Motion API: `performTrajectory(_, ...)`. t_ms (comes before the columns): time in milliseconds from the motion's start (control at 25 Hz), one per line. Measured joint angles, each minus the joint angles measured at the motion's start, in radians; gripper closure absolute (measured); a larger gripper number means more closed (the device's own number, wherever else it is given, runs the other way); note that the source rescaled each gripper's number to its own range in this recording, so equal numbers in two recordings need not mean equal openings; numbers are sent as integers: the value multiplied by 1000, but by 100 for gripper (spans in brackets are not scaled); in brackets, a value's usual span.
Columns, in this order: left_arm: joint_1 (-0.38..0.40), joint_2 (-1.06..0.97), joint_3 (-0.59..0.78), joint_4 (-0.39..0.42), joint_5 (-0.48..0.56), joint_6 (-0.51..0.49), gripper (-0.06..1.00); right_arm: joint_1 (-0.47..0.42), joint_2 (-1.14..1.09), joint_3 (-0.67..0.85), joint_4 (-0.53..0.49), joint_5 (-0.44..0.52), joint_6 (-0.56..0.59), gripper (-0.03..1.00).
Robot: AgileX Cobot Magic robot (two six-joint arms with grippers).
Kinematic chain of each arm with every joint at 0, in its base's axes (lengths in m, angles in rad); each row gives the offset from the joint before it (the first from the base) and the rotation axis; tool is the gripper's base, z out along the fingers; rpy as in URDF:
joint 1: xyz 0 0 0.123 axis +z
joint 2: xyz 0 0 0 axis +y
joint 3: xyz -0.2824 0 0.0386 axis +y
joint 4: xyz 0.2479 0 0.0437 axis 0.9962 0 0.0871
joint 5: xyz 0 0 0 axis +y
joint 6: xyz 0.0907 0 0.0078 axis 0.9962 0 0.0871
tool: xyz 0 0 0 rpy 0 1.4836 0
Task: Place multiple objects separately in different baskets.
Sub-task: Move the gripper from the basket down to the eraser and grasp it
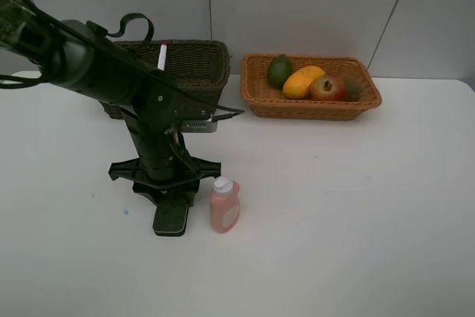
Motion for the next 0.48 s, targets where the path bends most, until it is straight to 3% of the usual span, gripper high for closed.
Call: performTrajectory(480, 0, 0, 0, -1, 0, 0, 37, 0, 0, 0, 0, 0, 0, -3)
